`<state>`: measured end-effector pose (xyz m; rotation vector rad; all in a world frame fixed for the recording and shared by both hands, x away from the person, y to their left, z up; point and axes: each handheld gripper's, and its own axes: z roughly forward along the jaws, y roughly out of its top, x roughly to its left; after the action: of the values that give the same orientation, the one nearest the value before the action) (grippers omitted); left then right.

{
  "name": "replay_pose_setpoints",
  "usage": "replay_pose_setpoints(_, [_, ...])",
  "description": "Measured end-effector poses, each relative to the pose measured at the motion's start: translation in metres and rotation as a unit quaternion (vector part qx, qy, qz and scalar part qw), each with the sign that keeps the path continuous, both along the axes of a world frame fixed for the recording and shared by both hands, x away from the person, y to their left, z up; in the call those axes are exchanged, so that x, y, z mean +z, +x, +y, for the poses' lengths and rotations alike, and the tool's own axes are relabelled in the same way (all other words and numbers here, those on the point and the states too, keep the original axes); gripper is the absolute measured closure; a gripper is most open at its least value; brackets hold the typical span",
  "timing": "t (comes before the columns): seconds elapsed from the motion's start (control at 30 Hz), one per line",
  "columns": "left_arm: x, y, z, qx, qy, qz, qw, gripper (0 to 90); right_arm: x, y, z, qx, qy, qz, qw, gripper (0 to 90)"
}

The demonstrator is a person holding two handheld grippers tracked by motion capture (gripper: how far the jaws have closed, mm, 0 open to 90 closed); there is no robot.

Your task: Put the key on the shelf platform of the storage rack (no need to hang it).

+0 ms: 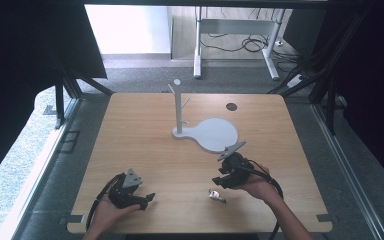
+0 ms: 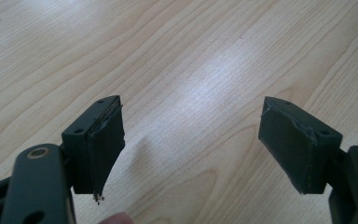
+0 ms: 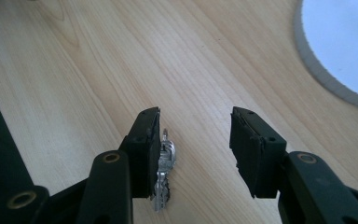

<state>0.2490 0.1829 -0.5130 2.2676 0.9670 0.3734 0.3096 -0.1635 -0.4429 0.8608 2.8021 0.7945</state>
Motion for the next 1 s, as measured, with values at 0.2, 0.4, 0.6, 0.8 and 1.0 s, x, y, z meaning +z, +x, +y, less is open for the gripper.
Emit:
replay_pose_setpoints(0.2, [0.001,0.0,0.003,0.002,-0.003,0.0,1.0,22.6,-0.004,0.0,0.011,0.008,-0.012,0.016,0.9998,54.0])
replay_pose_setpoints(0.4, [0.001,0.0,0.003,0.002,-0.002,0.001,1.0,22.6,-0.012,0.001,0.02,0.021,-0.024,0.031,0.999,55.5])
replay_pose_setpoints(0.6, [0.001,0.0,0.003,0.002,-0.002,0.002,1.0,22.6,-0.017,0.001,0.023,0.025,-0.033,0.038,0.9984,58.1])
replay_pose_setpoints(0.8, [0.002,0.0,0.003,0.002,-0.003,0.0,1.0,22.6,-0.023,0.001,0.027,0.028,-0.046,0.046,0.9975,59.5])
replay_pose_setpoints(1.0, [0.001,0.0,0.003,0.002,-0.003,0.0,1.0,22.6,-0.034,0.002,0.031,0.027,-0.062,0.051,0.9964,61.2])
